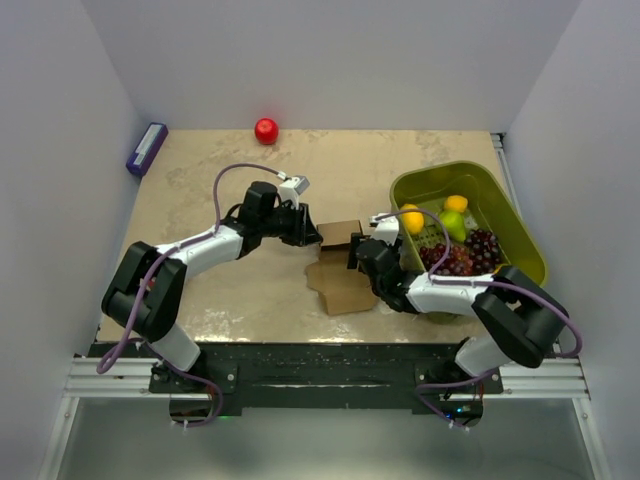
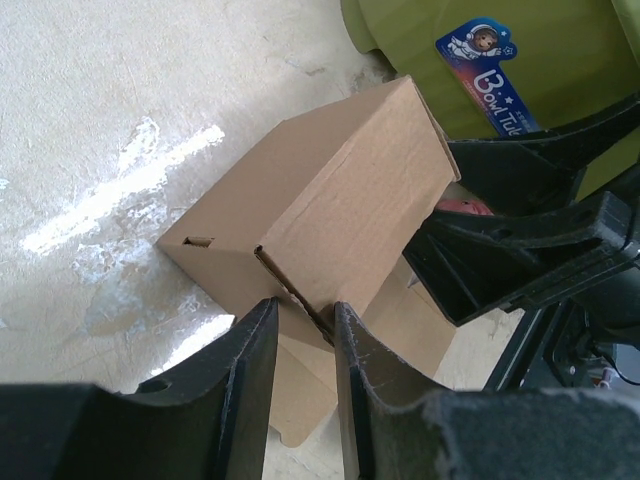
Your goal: Fold the paper box
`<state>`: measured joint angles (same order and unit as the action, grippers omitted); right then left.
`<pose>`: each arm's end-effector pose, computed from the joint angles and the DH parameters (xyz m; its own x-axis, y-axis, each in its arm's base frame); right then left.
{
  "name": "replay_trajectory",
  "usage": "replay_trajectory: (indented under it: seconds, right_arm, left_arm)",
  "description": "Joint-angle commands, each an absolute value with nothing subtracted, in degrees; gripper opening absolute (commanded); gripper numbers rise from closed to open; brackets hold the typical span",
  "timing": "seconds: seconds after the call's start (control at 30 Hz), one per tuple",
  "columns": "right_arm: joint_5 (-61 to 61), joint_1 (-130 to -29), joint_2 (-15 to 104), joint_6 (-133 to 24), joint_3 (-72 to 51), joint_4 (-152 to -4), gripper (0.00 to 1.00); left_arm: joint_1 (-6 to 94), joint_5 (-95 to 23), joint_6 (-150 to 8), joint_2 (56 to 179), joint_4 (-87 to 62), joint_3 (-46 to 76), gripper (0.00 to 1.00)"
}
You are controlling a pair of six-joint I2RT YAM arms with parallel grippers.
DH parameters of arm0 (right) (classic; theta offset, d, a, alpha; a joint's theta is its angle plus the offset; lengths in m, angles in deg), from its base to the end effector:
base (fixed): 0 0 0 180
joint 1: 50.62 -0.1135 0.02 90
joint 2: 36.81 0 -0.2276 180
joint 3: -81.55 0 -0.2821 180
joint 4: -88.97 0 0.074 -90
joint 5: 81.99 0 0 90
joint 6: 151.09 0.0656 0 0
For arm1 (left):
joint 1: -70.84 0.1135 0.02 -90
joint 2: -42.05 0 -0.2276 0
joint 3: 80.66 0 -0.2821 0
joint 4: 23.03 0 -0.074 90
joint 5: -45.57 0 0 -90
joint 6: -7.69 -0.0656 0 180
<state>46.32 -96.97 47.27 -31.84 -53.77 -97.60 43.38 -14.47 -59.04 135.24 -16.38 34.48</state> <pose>0.2503 0.2034 0.0928 -0.4282 0.1065 -0.8974 0.0012 0.9931 0.1173 0.3293 -0.2081 0.1319 -0.7686 0.0137 -0.6396 0.4996 0.6373 -0.5867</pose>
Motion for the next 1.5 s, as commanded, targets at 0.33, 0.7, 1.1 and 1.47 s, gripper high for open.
replay_trajectory:
  seconds: [0.33,0.7,1.1,1.47]
  right_arm:
    - [50.28,-96.59,56.7,-37.62,-54.27,-121.01,0.66]
    - [53.45,-96.5,61.72,-39.12,-52.34,-124.01,0.34]
    - [52.4,-96.5,63.21,-36.65,-48.38,-115.76,0.08]
    - [42.66,-95.54,57.95,-39.21,-39.25,-90.9,0.06]
  left_arm:
    - [43.33,-13.67,-59.63,134.07,-14.71,34.23,0.33]
    - [43.33,-13.14,-59.63,134.6,-14.88,34.32,0.32]
    - [43.33,-12.52,-59.46,134.77,-15.32,34.32,0.32]
    - [44.3,-22.61,-69.98,124.85,-9.1,32.12,0.64]
